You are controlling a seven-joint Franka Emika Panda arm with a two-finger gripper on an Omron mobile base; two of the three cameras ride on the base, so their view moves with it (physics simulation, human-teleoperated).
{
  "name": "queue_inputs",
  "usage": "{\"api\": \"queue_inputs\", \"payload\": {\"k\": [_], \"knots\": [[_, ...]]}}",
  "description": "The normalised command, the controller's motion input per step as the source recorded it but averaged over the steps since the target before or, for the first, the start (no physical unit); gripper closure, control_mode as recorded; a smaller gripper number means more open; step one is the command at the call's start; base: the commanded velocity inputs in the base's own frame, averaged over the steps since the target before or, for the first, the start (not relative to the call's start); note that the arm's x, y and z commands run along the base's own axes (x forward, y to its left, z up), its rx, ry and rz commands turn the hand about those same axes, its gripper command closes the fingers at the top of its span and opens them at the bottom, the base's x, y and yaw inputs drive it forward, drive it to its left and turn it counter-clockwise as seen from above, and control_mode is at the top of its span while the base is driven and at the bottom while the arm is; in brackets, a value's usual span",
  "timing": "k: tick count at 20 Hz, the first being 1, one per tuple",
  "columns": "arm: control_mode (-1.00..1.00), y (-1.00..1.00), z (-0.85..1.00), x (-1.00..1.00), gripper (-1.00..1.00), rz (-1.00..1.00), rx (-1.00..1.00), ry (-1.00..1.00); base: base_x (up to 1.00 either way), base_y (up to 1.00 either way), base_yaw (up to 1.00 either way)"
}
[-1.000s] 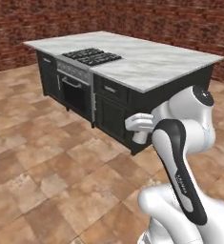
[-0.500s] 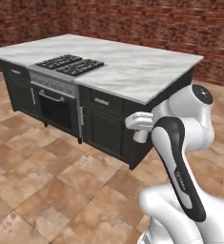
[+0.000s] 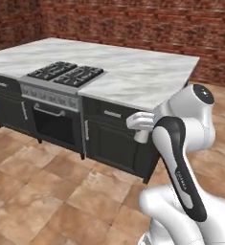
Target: Collect the paprika, mayonnaise, and shaker from the cabinet and place them next to the stove.
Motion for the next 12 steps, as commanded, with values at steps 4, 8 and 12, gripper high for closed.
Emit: {"api": "queue_inputs", "payload": {"k": [4, 8, 12], "knots": [[1.00, 0.00, 0.00, 0.00, 1.00, 0.00, 0.00, 0.00, 0.97, 1.00, -0.30], [1.00, 0.00, 0.00, 0.00, 1.00, 0.00, 0.00, 0.00, 0.98, 0.98, -0.31], [1.00, 0.00, 0.00, 0.00, 1.00, 0.00, 0.00, 0.00, 0.99, 0.76, -0.28]]}}
